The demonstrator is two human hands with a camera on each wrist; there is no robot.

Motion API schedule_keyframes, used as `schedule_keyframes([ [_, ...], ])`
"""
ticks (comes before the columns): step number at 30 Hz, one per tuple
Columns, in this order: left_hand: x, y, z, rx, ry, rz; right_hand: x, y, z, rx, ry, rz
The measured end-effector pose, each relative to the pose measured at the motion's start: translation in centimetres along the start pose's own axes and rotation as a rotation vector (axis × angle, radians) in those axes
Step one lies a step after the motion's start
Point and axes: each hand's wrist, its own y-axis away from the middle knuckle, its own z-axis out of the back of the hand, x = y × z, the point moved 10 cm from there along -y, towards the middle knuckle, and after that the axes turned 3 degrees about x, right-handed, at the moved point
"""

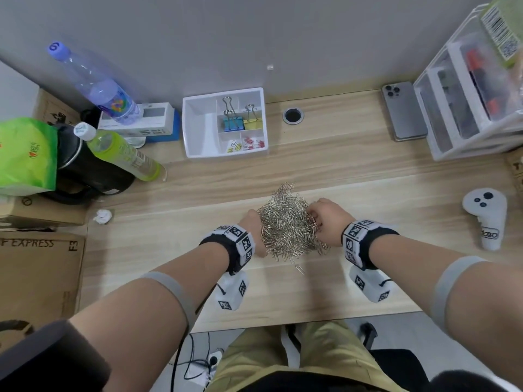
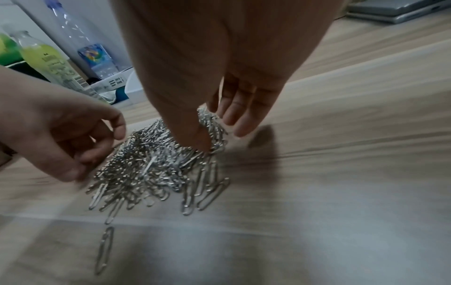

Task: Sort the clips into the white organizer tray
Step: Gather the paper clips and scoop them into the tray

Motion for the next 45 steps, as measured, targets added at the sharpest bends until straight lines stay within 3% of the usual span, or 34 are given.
schedule_keyframes([
  [4,1.1,0.8,1.6,-0.092,-0.022,0.033,-1.2,1.2,1.3,0.009,0.076,-0.050],
  [7,1.2,1.9,2.1,-0.056,-0.099,0.024,-2.1,2.4,0.9,0.093,0.232,-0.119],
  [10,0.7,2.5,0.5,0.109,-0.113,0.000,-2.0,2.7,-0.5,0.148,0.245,-0.136],
  [13,1.4,1.7,-3.2,0.329,-0.035,0.060,-0.9,2.3,-1.6,0.126,0.062,-0.103],
  [17,1.0,0.1,-4.7,0.359,0.031,0.015,0.0,1.3,-1.7,0.042,-0.087,-0.086],
  [22,1.0,0.7,-4.3,0.407,0.073,-0.009,0.7,1.9,-0.5,-0.007,-0.112,-0.041],
  [24,1.6,0.6,-4.1,0.403,0.028,0.001,1.0,2.4,-0.9,0.064,-0.159,-0.038],
  [28,2.6,0.7,-3.7,0.406,0.002,0.035,2.4,3.5,-6.0,0.448,-0.404,-0.146],
  [30,3.1,0.3,-2.9,0.357,-0.029,0.061,3.2,3.6,-7.8,0.546,-0.416,-0.164],
  [33,3.5,-0.7,-1.4,0.239,-0.109,0.052,3.9,3.0,-8.9,0.551,-0.378,-0.131],
  [36,3.2,-1.2,-0.8,0.185,-0.093,0.011,4.0,2.1,-7.9,0.441,-0.308,-0.085],
  [40,2.4,-1.6,-0.9,0.154,-0.035,-0.069,3.0,0.6,-5.1,0.236,-0.384,-0.112],
  [45,2.6,-2.0,1.3,-0.026,0.040,-0.035,3.2,0.3,-3.9,0.243,-0.485,-0.127],
])
